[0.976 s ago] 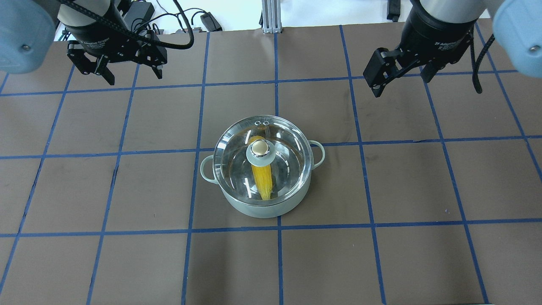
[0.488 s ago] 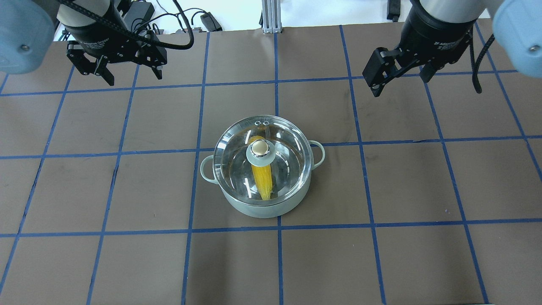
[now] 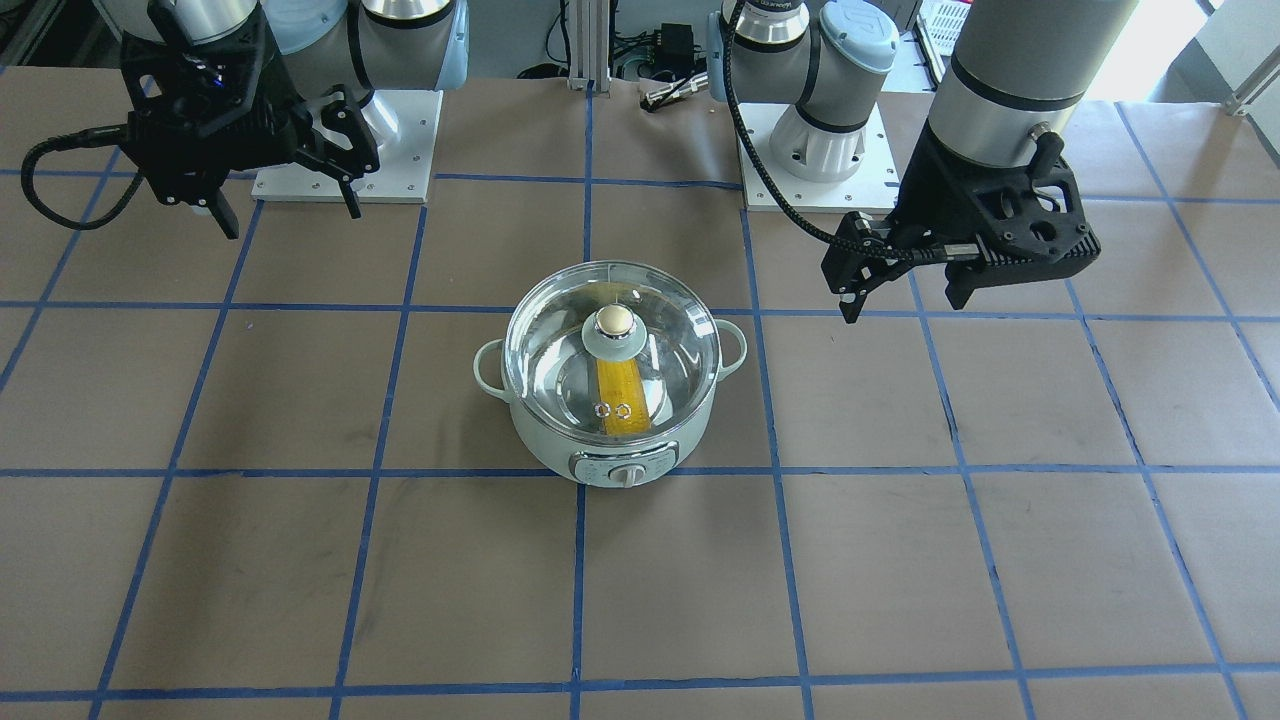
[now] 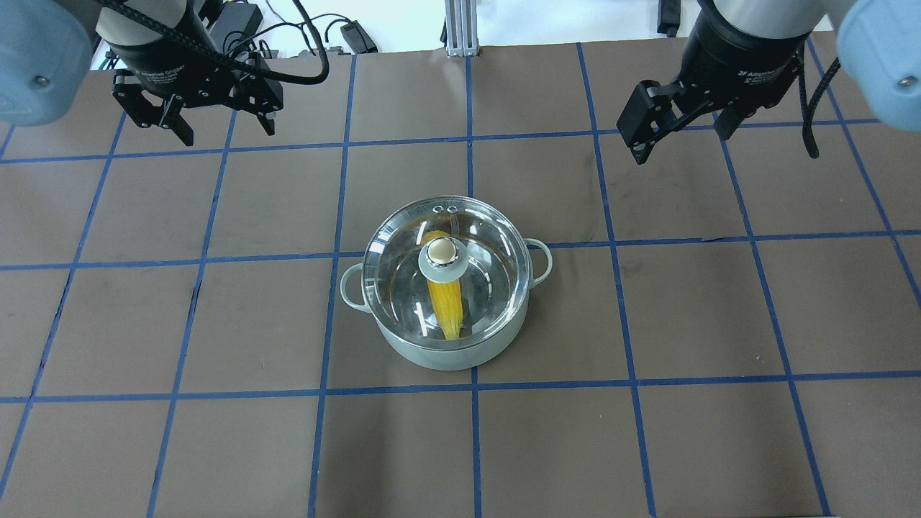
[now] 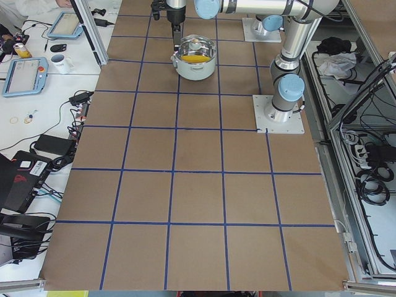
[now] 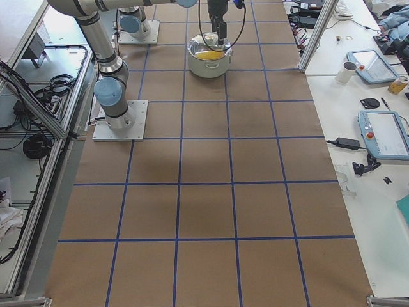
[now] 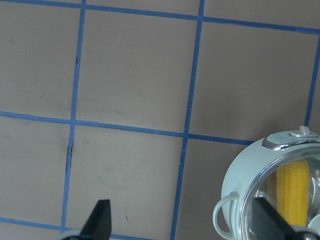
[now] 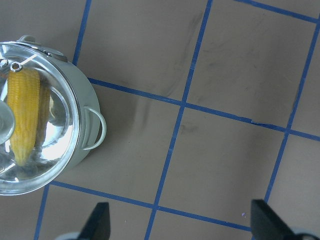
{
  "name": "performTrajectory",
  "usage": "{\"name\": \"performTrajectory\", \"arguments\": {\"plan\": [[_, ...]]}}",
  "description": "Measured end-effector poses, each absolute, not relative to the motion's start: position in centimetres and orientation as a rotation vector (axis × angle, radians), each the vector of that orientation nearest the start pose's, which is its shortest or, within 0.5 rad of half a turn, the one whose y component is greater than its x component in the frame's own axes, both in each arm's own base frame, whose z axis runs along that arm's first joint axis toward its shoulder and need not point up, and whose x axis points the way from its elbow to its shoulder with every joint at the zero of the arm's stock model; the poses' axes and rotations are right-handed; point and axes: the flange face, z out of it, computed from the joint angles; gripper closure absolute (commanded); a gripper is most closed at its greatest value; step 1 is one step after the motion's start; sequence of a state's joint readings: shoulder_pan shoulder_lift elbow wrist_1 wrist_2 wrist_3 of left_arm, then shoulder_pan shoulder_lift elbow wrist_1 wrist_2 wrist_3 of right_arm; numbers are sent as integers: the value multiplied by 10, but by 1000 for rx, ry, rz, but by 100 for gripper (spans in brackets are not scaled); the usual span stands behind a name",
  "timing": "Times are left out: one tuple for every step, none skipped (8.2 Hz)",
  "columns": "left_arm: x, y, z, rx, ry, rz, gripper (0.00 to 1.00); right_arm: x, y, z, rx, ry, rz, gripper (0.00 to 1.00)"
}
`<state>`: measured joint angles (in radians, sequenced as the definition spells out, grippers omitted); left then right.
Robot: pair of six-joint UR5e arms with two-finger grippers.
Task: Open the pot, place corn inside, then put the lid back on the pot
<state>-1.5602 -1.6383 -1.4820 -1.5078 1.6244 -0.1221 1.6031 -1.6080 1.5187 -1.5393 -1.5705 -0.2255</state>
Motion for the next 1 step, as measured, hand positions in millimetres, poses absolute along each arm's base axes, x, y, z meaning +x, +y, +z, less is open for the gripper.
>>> {"name": "performTrajectory", "arguments": {"plan": [[-122,-530,504,-208,3083,-136,0,149,-476,529,-404,3120,-91,0]]}}
